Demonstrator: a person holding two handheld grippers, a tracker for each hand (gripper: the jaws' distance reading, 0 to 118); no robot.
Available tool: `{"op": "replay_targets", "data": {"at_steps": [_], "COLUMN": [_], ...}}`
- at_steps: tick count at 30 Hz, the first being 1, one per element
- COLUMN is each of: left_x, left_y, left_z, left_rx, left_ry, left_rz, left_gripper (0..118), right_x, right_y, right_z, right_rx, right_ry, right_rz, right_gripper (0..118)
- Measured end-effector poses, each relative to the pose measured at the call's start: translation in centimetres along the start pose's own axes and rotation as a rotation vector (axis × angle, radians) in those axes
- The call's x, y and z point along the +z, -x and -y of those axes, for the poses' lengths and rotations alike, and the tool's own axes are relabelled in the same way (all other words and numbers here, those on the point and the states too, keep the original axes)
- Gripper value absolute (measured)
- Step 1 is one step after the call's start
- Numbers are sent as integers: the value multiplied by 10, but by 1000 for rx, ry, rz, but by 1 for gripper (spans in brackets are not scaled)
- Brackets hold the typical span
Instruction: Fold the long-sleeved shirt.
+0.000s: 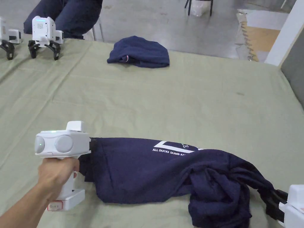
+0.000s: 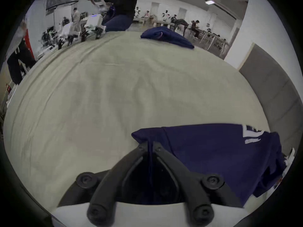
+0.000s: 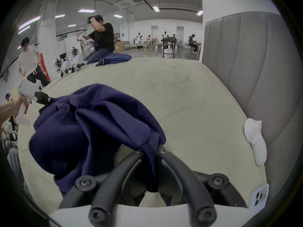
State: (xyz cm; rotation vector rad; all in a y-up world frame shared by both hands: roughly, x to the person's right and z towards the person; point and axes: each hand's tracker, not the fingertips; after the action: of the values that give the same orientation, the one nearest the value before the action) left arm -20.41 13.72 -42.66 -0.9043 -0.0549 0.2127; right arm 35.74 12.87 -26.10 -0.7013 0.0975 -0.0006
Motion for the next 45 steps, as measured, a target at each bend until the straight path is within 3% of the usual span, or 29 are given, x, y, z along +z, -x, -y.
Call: {"op": "replay_targets", "data": {"at_steps": [2, 6, 16, 25, 33, 37, 45], "left_x": [24, 85, 272, 400, 449, 456, 445], "left_y": [6, 3, -29, -62, -110, -132, -162], "left_z": [-3, -12, -85, -210, -308, -349, -439], "left_rx": [55, 17, -64, -53, -78, -92, -70], "left_ry": [-74, -204, -631, -836, -954, -989, -1049], "left_rz": [59, 124, 163, 141, 76, 68, 43], "left_gripper": [8, 7, 7, 7, 7, 7, 7], "right_x": [17, 60, 200, 299, 340, 332, 291], "right_y": [-3, -2, 20, 26, 19, 19, 11], "right_z": [-10, -44, -184, -349, -470, -522, -612], "right_rx": [-47, -73, -25, 34, -50, -32, -55], "right_ry": [-45, -163, -475, -660, -785, -814, -866], "right_rz": [-8, -32, -37, 64, 114, 203, 282], "right_gripper": [7, 6, 6, 6, 6, 6, 6]}}
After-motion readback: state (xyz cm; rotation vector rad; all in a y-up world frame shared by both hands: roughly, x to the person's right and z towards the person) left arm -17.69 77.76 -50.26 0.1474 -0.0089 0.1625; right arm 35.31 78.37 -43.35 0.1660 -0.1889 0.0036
